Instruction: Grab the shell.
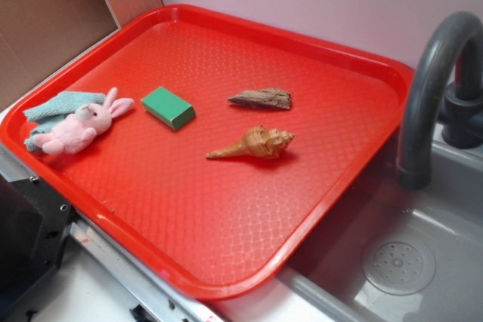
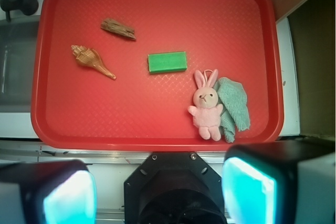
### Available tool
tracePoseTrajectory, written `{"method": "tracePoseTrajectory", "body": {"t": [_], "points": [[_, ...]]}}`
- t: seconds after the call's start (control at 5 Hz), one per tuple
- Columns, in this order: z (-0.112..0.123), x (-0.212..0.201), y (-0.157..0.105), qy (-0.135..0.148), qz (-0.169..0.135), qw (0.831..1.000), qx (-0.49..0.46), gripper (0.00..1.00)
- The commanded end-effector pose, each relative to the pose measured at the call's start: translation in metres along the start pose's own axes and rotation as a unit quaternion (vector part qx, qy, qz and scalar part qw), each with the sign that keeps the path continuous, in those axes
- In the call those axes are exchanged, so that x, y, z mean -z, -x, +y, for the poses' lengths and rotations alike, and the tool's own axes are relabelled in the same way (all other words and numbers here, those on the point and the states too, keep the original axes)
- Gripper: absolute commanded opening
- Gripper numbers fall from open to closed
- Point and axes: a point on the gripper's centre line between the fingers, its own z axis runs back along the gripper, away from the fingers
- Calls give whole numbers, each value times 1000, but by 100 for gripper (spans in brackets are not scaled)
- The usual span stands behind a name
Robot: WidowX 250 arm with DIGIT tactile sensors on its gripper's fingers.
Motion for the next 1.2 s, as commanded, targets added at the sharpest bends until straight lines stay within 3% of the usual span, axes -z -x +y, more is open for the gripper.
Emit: {"method": "tracePoseTrajectory", "body": {"t": [0.0,0.4,0.6,1.0], "points": [[0,0,0,0,0,1000,0,100],[-12,36,-39,-6,-40,992,116,100],[-27,60,-73,-7,-58,980,189,100],[-69,115,-122,16,-42,962,270,100]]}}
